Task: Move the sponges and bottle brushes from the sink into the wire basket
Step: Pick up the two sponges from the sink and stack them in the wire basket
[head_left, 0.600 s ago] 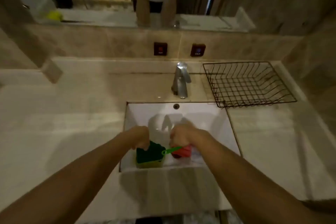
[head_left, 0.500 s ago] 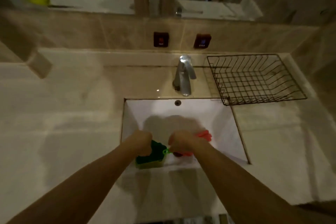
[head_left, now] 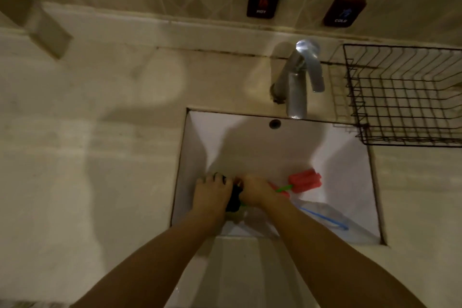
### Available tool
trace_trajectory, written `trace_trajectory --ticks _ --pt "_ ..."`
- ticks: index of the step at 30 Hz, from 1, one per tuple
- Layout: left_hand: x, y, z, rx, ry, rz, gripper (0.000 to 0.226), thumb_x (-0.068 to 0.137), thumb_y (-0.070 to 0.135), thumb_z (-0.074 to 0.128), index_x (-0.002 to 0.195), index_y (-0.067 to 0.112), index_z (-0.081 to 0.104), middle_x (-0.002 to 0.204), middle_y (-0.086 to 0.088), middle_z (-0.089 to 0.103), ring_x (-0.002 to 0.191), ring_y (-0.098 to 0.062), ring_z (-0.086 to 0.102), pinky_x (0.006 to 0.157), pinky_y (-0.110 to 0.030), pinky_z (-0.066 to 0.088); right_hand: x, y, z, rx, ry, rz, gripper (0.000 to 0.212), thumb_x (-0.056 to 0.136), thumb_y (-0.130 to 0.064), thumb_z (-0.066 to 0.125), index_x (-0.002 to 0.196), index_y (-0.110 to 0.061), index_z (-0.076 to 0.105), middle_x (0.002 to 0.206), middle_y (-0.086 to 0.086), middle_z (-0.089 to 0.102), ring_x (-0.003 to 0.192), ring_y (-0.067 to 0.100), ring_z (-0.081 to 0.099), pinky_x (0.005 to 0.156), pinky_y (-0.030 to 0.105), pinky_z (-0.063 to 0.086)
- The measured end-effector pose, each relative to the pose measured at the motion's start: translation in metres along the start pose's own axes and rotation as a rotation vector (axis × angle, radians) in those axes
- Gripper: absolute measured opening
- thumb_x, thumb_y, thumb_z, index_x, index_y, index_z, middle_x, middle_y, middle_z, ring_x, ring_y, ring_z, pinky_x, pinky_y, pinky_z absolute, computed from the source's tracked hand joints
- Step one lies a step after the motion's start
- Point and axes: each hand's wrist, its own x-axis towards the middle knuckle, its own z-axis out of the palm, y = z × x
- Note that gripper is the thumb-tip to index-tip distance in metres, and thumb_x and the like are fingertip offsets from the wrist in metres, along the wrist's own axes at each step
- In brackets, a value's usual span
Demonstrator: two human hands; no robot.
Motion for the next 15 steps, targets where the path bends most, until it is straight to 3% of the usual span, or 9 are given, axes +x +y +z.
trace_trajectory --ticks 5,8,11,15 --pt "-0.014 0.004 -0.017 0.081 0.026 -0.109 0.058 0.082 0.036 0.067 0.13 0.016 0.041 0.127 -0.012 0.052 0.114 -0.032 0.049 0.09 -0.041 0.042 0.011 0.012 0.014 0.016 -0.088 -0.025 0.02 0.08 -0.009 0.066 0.1 -0.007 0.063 0.099 0.019 0.069 0.09 0.03 0.064 0.067 0.031 0.041" --pt "-0.021 0.004 -0.028 0.085 0.047 -0.177 0.05 0.085 0.028 0.064 0.129 0.015 0.044 0.127 -0.012 0.054 0.115 -0.032 0.05 0.094 -0.041 0.041 0.007 0.017 0.019 0.03 -0.089 -0.058 0.029 0.08 -0.017 0.069 0.106 -0.006 0.065 0.109 0.018 0.07 0.094 0.027 0.065 0.075 0.034 0.049" --pt "-0.023 0.005 -0.033 0.023 0.087 -0.245 0.045 0.085 0.025 0.063 0.126 0.015 0.044 0.124 -0.011 0.057 0.114 -0.032 0.051 0.092 -0.041 0.042 0.005 0.019 0.031 -0.115 -0.008 -0.138 0.054 0.079 -0.033 0.065 0.126 -0.011 0.052 0.128 0.014 0.058 0.113 0.033 0.056 0.092 0.037 0.045" --pt "-0.026 0.003 -0.035 -0.036 0.089 -0.336 0.057 0.077 0.03 0.068 0.125 0.014 0.042 0.121 -0.012 0.057 0.112 -0.032 0.052 0.087 -0.04 0.045 0.007 0.012 0.06 -0.057 0.208 -0.115 0.063 0.071 -0.053 0.058 0.124 -0.02 0.045 0.118 0.008 0.052 0.1 0.03 0.053 0.077 0.04 0.045"
